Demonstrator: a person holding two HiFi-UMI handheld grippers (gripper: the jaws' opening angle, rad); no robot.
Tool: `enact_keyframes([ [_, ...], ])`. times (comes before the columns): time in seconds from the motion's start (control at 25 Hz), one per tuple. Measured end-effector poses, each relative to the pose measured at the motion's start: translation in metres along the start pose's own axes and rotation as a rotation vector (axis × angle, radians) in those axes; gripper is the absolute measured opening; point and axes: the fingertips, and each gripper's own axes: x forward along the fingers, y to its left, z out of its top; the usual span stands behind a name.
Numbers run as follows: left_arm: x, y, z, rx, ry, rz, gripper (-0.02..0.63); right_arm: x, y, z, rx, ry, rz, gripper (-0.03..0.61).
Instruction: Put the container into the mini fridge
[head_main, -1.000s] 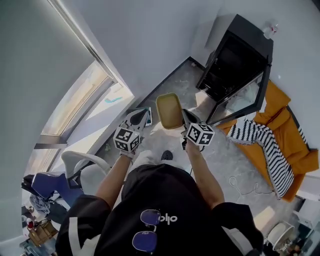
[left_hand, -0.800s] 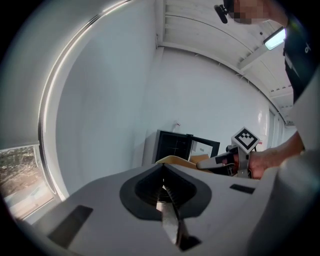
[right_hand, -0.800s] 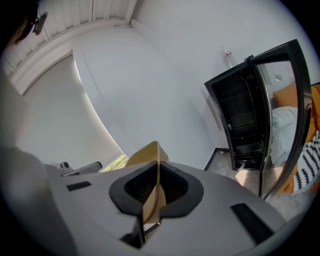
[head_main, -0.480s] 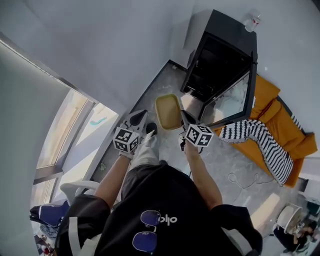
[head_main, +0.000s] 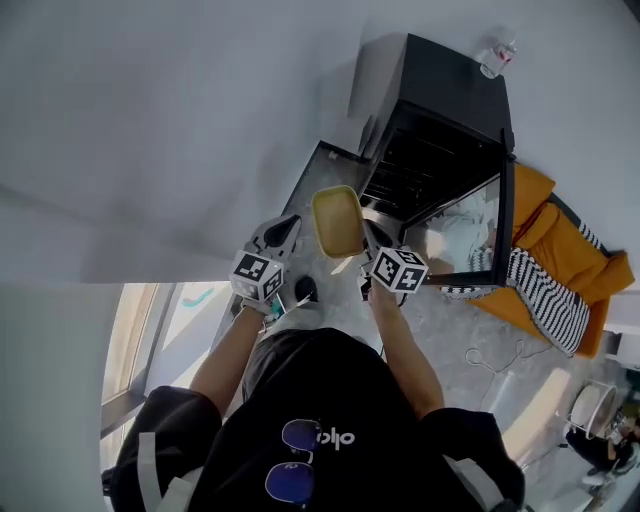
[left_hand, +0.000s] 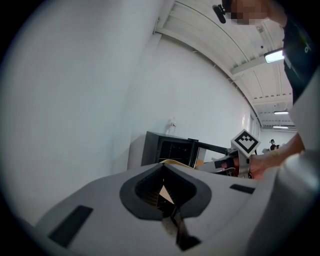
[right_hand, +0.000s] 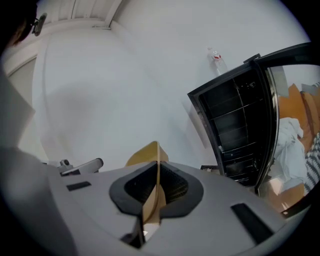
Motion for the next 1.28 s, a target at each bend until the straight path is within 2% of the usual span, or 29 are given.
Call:
enact_keyframes([
  [0.24,0.04,0.042,0.019,-0.009,0.016,-0.066,0.008,0.044,-0.004,0.029,0.024,-0.023,-0.042,0.025],
  [0.72,0.111,0.067,0.021,-0.004,0.057,-0.16,0.008,0.089,-0.036,0.063,0.054,-0.046,-0.091,0.025],
  [1.04,0.162,0.072,0.027,0.003,0.08,-0.213,0.008,0.094,-0.077,0.087,0.089,-0.07,-0.147,0.025],
  [1.28,0.205,0.048,0.029,0.017,0.103,-0.302,0.008,0.069,-0.117,0.099,0.13,-0.112,-0.23,0.025],
])
